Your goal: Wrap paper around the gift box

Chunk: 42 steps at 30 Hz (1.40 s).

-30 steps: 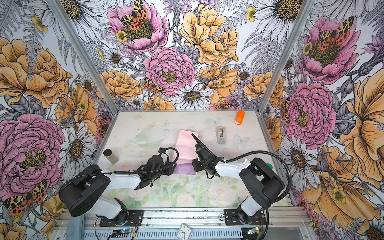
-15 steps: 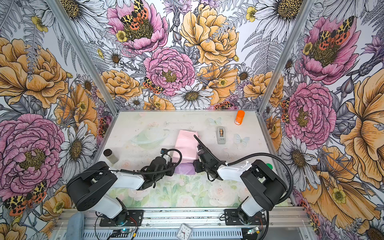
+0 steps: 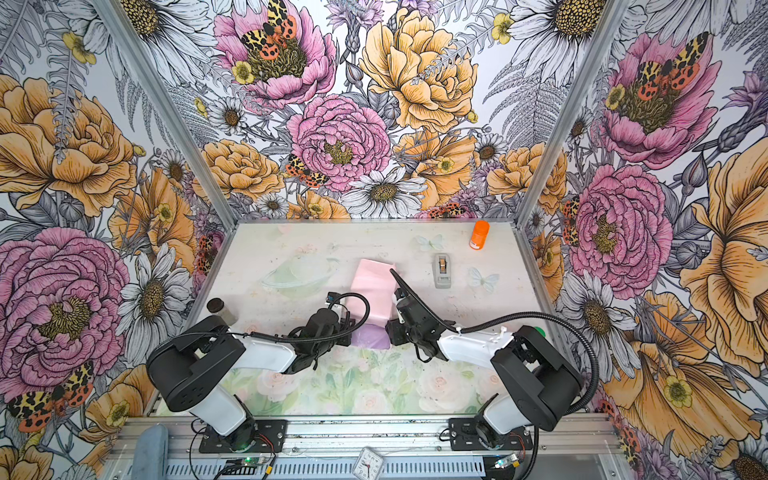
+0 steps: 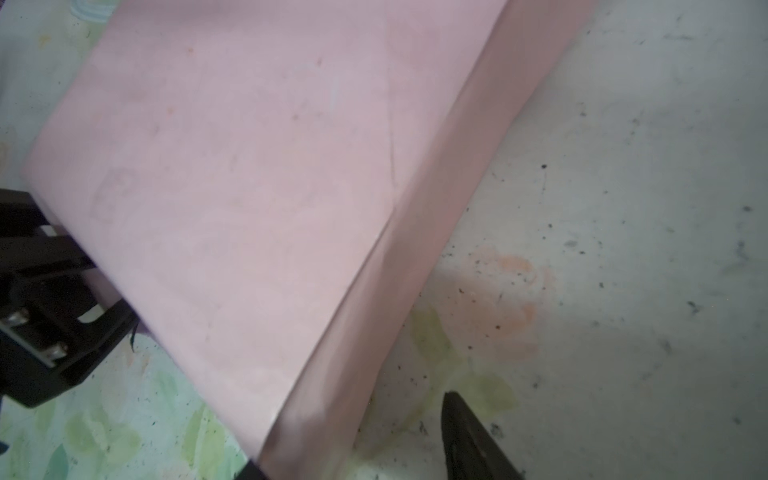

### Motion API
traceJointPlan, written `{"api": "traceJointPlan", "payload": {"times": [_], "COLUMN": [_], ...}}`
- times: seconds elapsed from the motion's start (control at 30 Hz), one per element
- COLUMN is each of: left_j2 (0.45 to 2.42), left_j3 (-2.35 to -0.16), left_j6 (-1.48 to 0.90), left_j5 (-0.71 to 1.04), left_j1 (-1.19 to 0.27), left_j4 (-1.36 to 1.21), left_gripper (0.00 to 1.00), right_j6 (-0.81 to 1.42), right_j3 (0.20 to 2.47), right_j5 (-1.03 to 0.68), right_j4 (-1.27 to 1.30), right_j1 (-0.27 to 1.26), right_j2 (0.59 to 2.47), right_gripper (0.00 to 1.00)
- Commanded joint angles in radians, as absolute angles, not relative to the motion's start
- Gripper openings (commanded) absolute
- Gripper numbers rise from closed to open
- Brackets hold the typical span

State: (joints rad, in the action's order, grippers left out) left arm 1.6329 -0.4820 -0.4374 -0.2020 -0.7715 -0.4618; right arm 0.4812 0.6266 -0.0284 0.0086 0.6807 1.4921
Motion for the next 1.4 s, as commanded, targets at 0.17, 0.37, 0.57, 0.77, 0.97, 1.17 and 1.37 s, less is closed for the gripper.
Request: {"api": "traceJointPlan", "payload": {"times": [0.17,0.37,0.57,0.77,0.97,1.17,1.37], "left_j2": [1.627,1.563,1.583,1.658,1.653,1.643,1.625], "left_j3": [-0.484,-0.453,-0.463,-0.494,-0.492,-0.489,-0.488], "left_j6": [-0.440,-0.465,-0.451,-0.462,-0.469,-0.469,-0.478], "left_j5": [-0.221,-0.216,-0.217,-0.182,-0.180,-0.180,-0.189], "left_j1": [-0.786,-0.790,-0.792,-0.792,-0.794,-0.798,-0.807], "left_j4": [-0.492,-0.492,-0.492,-0.514,-0.522,-0.520,-0.509], "left_gripper": [0.24,0.42,0.40,0.25,0.17,0.16,0.15], "right_j6": [0.489,0.483,0.478,0.480,0.483,0.494,0.498], "right_j3": [0.660,0.656,0.655,0.657,0.660,0.650,0.668], "right_j5": [0.044,0.033,0.011,0.014,-0.011,0.000,0.012], "right_j4": [0.058,0.077,0.100,0.112,0.103,0.139,0.158], "right_j1": [0.651,0.640,0.639,0.637,0.638,0.640,0.641], "right_j2": [1.529,1.529,1.539,1.555,1.546,1.538,1.581], "right_gripper": [0.37,0.36,0.36,0.34,0.42,0.46,0.32]}}
